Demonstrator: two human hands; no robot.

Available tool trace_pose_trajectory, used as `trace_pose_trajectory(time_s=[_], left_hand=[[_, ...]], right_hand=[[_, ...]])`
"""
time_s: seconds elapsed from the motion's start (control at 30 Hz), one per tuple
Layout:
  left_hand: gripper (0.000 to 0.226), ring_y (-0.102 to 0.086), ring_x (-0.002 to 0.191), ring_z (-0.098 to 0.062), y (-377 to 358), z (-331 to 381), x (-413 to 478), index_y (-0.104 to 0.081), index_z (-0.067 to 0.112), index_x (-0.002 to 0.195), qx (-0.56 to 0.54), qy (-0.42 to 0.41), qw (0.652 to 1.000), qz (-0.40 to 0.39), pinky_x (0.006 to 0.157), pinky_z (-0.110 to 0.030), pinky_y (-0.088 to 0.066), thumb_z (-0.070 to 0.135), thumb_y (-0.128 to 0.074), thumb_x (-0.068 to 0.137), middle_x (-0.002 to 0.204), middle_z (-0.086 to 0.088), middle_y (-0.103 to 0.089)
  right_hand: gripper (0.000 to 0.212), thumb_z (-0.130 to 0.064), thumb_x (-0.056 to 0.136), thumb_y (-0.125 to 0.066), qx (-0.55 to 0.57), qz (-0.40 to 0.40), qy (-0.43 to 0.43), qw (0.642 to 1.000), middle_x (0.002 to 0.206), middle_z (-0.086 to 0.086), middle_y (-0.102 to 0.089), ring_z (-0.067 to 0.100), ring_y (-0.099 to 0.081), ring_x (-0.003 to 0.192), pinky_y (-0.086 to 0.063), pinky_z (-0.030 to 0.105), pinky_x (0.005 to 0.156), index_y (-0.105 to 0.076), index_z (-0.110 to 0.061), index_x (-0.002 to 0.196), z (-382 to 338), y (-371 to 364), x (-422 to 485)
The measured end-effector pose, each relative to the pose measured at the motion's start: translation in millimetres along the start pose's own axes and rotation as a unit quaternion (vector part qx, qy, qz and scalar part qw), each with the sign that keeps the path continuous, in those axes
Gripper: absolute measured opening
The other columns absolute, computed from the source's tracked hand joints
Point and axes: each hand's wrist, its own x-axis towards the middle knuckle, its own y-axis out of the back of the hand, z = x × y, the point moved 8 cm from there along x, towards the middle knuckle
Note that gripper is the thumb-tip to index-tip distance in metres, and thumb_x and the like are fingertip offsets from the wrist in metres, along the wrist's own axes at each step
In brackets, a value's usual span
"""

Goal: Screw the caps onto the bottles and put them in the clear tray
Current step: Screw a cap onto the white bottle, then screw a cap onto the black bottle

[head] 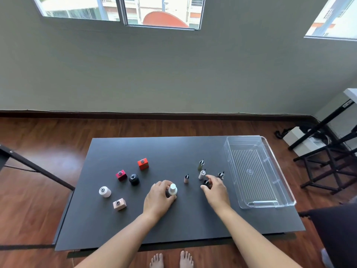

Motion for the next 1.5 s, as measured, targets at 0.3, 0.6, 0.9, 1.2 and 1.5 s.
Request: trace_pose_trajectory(time_s=[0.3, 0.6, 0.9, 1.2, 1.5], left_hand=[[0.037, -0.053, 0.100, -0.001, 7.9, -6.4, -10.3, -0.056, 0.043, 0.106, -0.018, 0.005, 1.000, -0.008, 0.079, -0.025, -0.046, 0.031, -0.071, 0.075, 0.099, 0.021, -0.056], [0.048, -0.056, 0.093, -0.015, 91.8, -48.8, -26.0, -0.049, 0.032, 0.113, -0.036, 0.090, 0.976, 0.196, 0.075, -0.037, -0.050, 0.019, -0.075, 0.075, 0.108, 0.007, -0.042], [0.053, -0.056, 0.116, -0.026, 95.2, -77.8, 3.7, -0.051, 0.027, 0.131, 0.019, 0.167, 0.980, 0.102, 0.086, -0.033, -0.044, 0.025, -0.070, 0.081, 0.134, -0.002, -0.052], [0.025, -0.063, 0.100, -0.022, 100.8, -76.9, 10.7, -0.062, 0.027, 0.103, 0.014, 0.180, 0.978, 0.108, 0.077, -0.031, -0.047, 0.028, -0.070, 0.079, 0.107, 0.003, -0.068], [0.029, -0.067, 0.087, -0.009, 103.2, -26.7, -18.8, -0.046, 0.034, 0.086, -0.053, 0.102, 0.986, 0.119, 0.074, -0.034, -0.053, 0.038, -0.070, 0.070, 0.089, 0.017, -0.069]], right_hand=[[0.017, -0.024, 0.085, -0.067, -0.004, 0.022, 0.011, 1.000, 0.106, -0.001, -0.067, 0.023, -0.061, 0.101, -0.044, 0.030, 0.083, -0.069, -0.021, 0.102, 2.8, 0.1, -3.0], [0.016, -0.032, 0.082, -0.070, 0.059, 0.008, 0.038, 0.997, 0.087, -0.010, -0.073, 0.014, -0.066, 0.089, -0.051, 0.031, 0.079, -0.067, -0.033, 0.097, -3.4, 0.7, -32.2], [0.016, -0.026, 0.082, -0.073, 0.091, -0.006, 0.095, 0.991, 0.084, -0.012, -0.073, 0.003, -0.067, 0.084, -0.051, 0.025, 0.080, -0.068, -0.031, 0.096, -37.8, 0.5, -46.9], [0.029, -0.024, 0.082, -0.072, 0.105, 0.005, 0.125, 0.987, 0.078, -0.017, -0.071, -0.011, -0.063, 0.079, -0.045, 0.009, 0.071, -0.059, -0.049, 0.080, -62.2, 12.6, -54.2], [0.012, -0.007, 0.086, -0.065, 0.218, -0.076, 0.100, 0.968, 0.093, 0.002, -0.069, 0.008, -0.071, 0.075, -0.058, 0.026, 0.061, -0.070, -0.017, 0.080, -82.0, 4.4, -56.7]])
